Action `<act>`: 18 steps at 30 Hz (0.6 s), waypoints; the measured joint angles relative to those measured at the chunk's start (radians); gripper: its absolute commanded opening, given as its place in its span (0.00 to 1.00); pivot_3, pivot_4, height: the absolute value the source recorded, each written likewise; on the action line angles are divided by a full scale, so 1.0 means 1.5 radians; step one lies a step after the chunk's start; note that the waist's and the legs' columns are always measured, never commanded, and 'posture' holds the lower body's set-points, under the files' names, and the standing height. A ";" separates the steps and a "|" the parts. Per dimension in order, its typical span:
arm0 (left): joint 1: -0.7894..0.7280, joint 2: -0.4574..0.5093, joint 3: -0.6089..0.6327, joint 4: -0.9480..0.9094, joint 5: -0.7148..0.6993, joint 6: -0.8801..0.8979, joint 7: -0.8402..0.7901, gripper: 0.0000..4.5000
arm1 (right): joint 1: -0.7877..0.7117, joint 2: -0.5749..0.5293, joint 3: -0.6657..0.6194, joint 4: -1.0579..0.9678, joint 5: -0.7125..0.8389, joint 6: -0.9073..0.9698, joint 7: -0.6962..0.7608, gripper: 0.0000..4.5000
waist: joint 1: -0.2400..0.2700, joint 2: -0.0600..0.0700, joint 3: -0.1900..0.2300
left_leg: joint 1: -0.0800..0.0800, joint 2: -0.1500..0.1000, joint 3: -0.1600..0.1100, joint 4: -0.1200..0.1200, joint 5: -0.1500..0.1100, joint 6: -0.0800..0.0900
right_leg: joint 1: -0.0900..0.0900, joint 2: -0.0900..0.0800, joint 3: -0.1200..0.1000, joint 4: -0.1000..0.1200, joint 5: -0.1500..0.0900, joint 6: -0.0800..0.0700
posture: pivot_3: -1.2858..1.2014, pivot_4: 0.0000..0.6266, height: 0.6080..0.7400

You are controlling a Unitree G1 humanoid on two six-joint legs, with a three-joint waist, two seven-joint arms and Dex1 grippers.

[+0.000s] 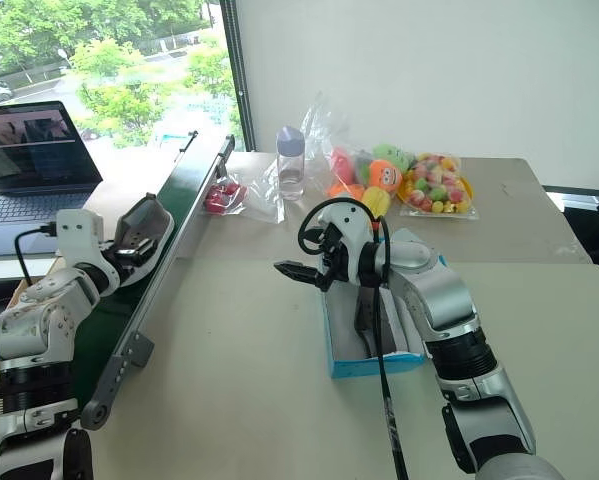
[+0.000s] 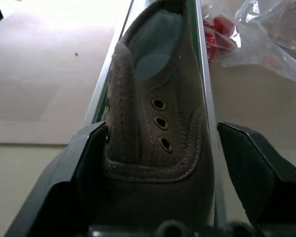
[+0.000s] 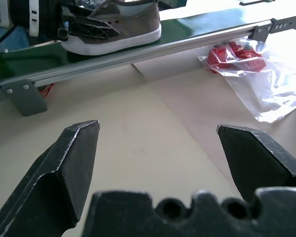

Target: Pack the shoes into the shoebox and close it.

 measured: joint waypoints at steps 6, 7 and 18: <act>0.020 0.000 0.018 -0.028 -0.011 0.026 0.003 0.10 | 0.000 0.000 0.000 -0.001 0.000 0.004 -0.001 1.00 | 0.006 0.000 0.000 | 0.000 -0.001 0.000 0.000 -0.001 -0.002 | 0.000 -0.002 -0.001 0.000 0.000 0.000 | 0.52 0.24 1.00; 0.022 -0.003 0.022 -0.037 -0.014 0.032 0.005 0.03 | 0.000 0.000 0.000 -0.001 0.000 0.004 -0.002 1.00 | 0.008 0.000 0.000 | 0.000 -0.001 0.000 0.000 -0.001 -0.003 | 0.001 -0.002 -0.001 0.000 0.000 0.000 | 0.52 0.24 1.00; -0.012 -0.045 0.026 -0.112 -0.062 0.056 0.020 0.01 | -0.006 0.035 -0.028 0.005 0.022 0.020 -0.028 1.00 | 0.002 0.000 0.000 | -0.001 0.000 -0.001 0.000 -0.001 -0.003 | 0.000 -0.001 -0.001 0.000 0.000 0.000 | 0.52 0.24 1.00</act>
